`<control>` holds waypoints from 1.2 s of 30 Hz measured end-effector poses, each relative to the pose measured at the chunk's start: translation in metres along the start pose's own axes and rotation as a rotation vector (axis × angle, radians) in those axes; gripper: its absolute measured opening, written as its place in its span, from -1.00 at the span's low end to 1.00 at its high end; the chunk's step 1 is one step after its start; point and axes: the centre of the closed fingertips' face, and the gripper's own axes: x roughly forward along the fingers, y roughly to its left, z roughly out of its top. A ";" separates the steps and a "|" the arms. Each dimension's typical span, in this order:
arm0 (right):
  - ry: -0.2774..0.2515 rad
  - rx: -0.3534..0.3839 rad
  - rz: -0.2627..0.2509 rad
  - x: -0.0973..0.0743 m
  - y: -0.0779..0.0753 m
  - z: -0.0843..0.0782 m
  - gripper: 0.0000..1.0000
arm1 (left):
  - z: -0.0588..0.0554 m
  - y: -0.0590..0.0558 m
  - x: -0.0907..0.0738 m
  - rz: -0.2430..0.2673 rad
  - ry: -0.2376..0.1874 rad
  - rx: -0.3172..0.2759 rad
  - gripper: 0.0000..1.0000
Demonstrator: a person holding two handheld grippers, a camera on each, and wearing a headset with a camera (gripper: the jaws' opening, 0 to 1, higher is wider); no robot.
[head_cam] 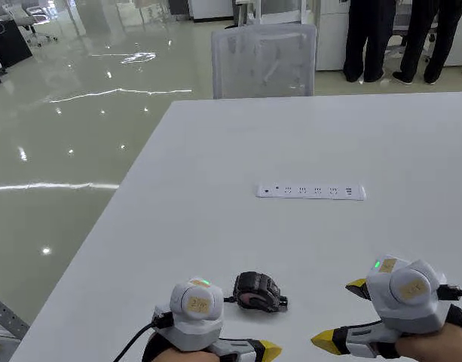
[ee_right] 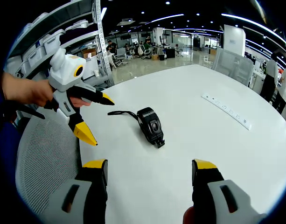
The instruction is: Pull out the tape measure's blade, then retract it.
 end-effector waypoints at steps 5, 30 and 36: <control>-0.007 0.034 -0.008 -0.011 0.002 -0.001 0.53 | -0.002 0.002 -0.009 0.019 -0.007 0.013 0.91; -0.029 0.109 -0.083 -0.070 0.005 -0.011 0.84 | -0.013 0.008 -0.059 0.047 -0.018 0.025 0.98; -0.025 0.118 -0.091 -0.081 0.009 -0.015 0.89 | -0.016 0.009 -0.072 0.045 -0.012 0.028 1.00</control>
